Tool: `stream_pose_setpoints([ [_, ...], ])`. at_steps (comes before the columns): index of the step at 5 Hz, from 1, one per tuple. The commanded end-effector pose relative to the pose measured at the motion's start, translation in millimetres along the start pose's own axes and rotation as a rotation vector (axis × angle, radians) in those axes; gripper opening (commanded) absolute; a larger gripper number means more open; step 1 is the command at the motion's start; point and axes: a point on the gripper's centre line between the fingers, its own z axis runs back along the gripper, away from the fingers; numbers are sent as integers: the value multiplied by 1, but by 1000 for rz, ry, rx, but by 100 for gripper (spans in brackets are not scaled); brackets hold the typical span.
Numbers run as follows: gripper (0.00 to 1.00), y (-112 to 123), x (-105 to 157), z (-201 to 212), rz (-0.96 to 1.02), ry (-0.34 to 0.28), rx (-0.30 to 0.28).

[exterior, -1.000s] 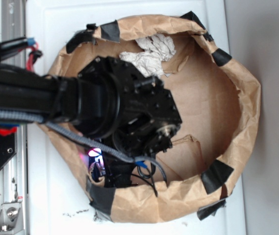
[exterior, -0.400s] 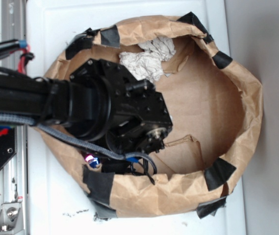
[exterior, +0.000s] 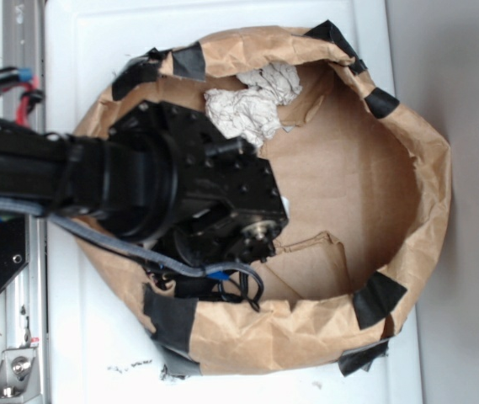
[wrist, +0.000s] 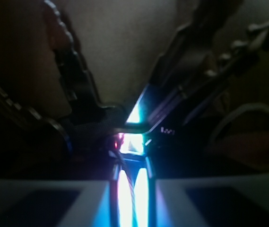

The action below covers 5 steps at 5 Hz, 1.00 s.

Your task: Grab the silver keys.

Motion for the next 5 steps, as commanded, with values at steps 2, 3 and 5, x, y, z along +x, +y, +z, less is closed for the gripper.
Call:
stream_pose_setpoints([
  [2,0,-7,-1,48,61,-185,26],
  [3,0,-3,10,105,223,-393,8],
  [5,0,-7,-8,170,332,-738,57],
])
